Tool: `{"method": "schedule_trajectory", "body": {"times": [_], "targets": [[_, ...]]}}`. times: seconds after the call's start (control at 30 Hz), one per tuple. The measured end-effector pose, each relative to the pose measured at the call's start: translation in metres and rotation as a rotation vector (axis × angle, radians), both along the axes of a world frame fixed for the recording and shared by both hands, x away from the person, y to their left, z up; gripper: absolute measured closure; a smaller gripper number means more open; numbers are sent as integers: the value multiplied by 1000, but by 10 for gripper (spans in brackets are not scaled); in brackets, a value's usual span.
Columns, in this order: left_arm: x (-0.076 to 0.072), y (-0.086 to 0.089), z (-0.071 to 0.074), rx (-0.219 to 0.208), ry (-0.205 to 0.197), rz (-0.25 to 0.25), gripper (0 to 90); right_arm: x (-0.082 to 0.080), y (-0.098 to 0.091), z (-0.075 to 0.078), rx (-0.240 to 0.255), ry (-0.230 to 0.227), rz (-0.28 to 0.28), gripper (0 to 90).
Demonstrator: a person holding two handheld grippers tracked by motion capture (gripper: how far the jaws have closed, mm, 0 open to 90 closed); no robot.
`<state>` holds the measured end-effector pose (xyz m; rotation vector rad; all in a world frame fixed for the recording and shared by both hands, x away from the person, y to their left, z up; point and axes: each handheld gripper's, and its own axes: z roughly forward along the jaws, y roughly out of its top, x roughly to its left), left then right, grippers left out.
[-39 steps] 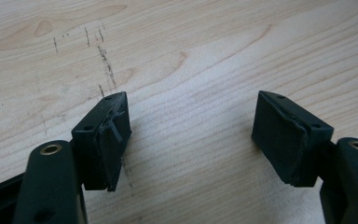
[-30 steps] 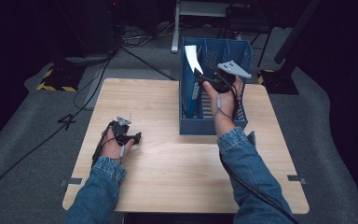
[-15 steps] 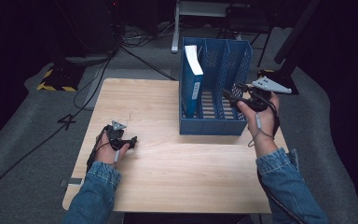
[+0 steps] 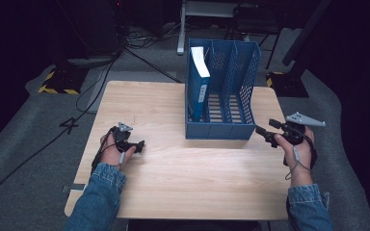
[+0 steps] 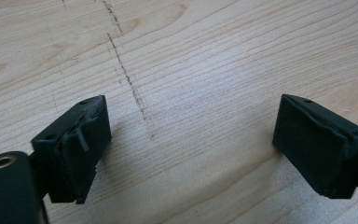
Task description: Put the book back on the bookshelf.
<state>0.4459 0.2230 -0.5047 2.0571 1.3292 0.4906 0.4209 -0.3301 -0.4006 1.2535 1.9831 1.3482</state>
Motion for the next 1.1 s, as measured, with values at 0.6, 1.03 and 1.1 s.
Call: {"method": "schedule_trajectory", "body": {"times": [0.6, 1.03, 1.1], "targets": [[1, -2, -1, 2, 12, -24, 36, 3, -53, -93, -266, 291, 17, 205], [-2, 0, 0, 9, 11, -18, 44, 6, -43, -105, -279, 219, 3, 0], [-4, 2, 0, 7, 12, -28, 47, 6, -43, -105, -280, 220, 2, 1]]}}
